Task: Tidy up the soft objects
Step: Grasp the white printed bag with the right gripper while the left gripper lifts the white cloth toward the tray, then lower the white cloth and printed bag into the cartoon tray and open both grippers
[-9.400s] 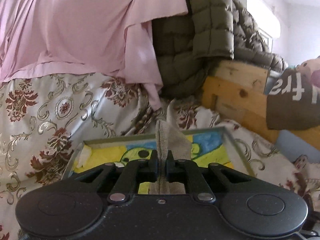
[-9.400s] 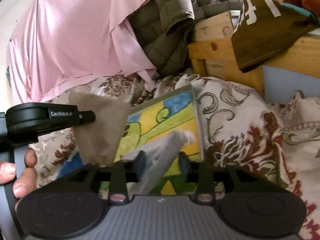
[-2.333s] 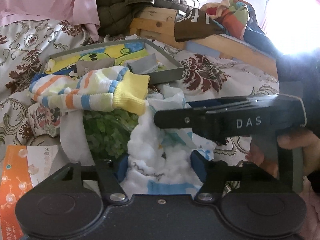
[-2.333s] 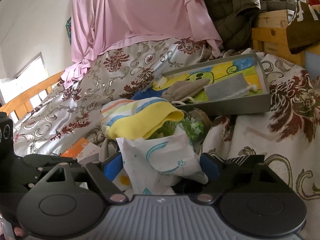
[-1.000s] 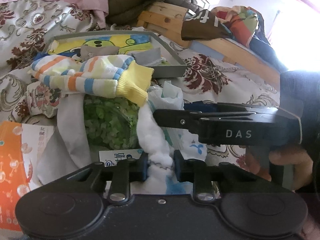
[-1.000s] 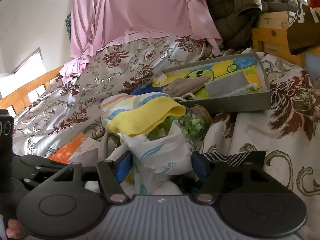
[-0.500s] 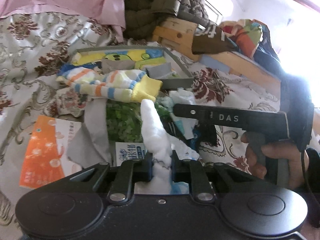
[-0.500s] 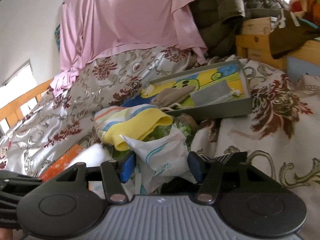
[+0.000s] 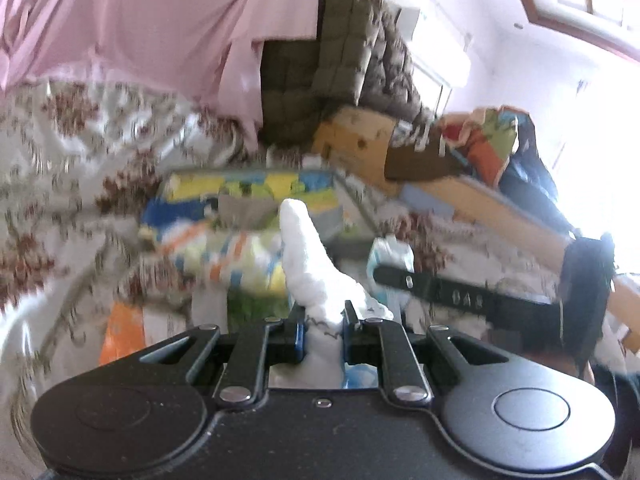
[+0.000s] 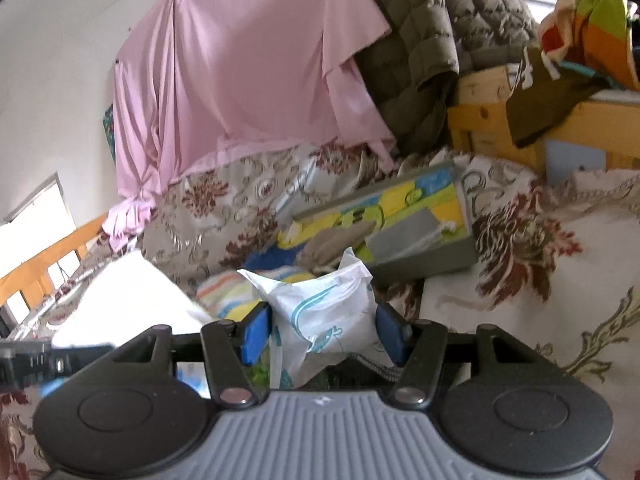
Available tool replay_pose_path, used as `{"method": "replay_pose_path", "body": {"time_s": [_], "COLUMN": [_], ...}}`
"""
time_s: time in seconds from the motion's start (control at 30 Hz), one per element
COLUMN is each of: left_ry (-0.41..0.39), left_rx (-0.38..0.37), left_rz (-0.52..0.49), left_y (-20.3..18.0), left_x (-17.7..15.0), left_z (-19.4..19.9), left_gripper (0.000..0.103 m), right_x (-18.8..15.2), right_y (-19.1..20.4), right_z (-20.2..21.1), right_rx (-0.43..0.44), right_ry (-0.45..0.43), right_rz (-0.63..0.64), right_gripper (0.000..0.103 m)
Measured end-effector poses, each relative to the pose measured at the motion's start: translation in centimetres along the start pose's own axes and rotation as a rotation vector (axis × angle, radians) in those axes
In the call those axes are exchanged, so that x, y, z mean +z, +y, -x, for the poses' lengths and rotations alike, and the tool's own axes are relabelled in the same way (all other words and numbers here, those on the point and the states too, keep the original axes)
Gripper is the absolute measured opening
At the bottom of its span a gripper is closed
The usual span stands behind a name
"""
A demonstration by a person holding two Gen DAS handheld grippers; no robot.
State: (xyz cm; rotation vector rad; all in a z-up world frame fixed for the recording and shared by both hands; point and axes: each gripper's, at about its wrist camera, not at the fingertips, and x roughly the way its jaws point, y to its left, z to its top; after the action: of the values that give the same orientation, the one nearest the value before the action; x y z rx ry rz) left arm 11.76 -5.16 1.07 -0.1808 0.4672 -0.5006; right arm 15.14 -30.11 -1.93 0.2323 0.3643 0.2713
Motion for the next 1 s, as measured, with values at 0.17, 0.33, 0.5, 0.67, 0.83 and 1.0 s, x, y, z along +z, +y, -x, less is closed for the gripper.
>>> {"method": "replay_pose_path", "body": {"time_s": [0.17,0.33,0.5,0.67,0.83,1.0], "left_ry": [-0.071,-0.105,-0.094,-0.071,-0.015,0.056], "left_rx": [0.029,0.073,0.118,0.131,0.173,0.202], "left_rz": [-0.018,0.001,0.052,0.049,0.075,0.137], "left_y": [-0.3,0.6,1.8,2.1,2.7,4.2], "left_x": [3.4,7.4,11.2,13.7,14.1,13.2], "left_z": [-1.9,-6.8,-13.5,-19.3,-24.1,-26.6], "left_gripper": [0.018,0.018,0.019,0.019,0.019,0.019], "right_x": [1.5,4.1,5.9,5.7,6.0,5.9], "right_y": [-0.5,-2.2,-5.5,-7.3,-7.4,-7.2], "right_z": [-0.4,-3.1,-7.7,-10.8,-12.7,-14.2], "right_rx": [-0.008,-0.041,-0.108,-0.123,-0.137,-0.152], "right_ry": [-0.072,-0.128,-0.135,-0.123,-0.105,-0.063], "right_rz": [-0.016,-0.044,-0.097,-0.123,-0.077,-0.041], "right_gripper": [0.062,0.062,0.062,0.062,0.063,0.064]}}
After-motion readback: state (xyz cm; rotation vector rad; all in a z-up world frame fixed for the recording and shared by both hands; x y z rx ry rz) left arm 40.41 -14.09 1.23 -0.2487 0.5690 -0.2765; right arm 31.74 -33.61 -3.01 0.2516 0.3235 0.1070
